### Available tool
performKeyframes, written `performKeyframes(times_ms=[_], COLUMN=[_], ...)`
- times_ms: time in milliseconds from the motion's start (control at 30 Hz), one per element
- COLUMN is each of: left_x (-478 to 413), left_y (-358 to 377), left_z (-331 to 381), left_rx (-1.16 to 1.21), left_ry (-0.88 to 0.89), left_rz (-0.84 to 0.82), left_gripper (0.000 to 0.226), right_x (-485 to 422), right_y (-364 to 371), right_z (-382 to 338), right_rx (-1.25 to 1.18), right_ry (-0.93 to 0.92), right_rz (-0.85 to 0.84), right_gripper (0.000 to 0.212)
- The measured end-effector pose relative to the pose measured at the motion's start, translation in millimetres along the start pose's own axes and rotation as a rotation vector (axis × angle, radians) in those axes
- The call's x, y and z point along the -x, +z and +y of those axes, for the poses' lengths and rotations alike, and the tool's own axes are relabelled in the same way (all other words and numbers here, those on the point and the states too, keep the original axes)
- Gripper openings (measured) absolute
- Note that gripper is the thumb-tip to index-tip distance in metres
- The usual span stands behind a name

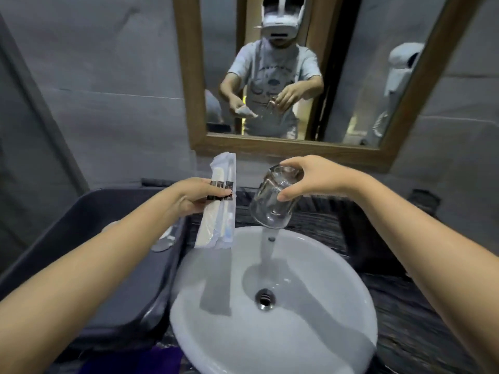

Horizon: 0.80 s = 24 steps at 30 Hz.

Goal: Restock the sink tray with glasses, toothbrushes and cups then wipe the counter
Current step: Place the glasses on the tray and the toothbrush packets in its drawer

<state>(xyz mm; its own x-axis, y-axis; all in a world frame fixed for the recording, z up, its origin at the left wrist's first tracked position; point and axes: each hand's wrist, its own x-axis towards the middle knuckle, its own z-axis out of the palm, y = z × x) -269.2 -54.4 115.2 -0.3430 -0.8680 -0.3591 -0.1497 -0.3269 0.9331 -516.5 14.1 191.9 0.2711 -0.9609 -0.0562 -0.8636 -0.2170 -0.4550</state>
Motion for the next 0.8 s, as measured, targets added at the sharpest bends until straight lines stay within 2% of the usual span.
performKeyframes(times_ms=[267,433,800], left_x=[-41,-67,-102], left_y=[133,192,243], left_z=[0,-8,-26], left_rx=[0.055,0.108,0.202], left_ry=[-0.094,-0.177,-0.311], left_rz=[-0.094,-0.096,0.007], left_gripper=[0.006,0.006,0.004], right_x=[49,50,8], right_y=[-45,-52,-31], right_z=[135,207,302], right_rx=[-0.039,-0.062,-0.037], right_ry=[0.256,0.368,0.523], right_rz=[0.011,0.057,0.202], right_gripper=[0.088,0.091,0.08])
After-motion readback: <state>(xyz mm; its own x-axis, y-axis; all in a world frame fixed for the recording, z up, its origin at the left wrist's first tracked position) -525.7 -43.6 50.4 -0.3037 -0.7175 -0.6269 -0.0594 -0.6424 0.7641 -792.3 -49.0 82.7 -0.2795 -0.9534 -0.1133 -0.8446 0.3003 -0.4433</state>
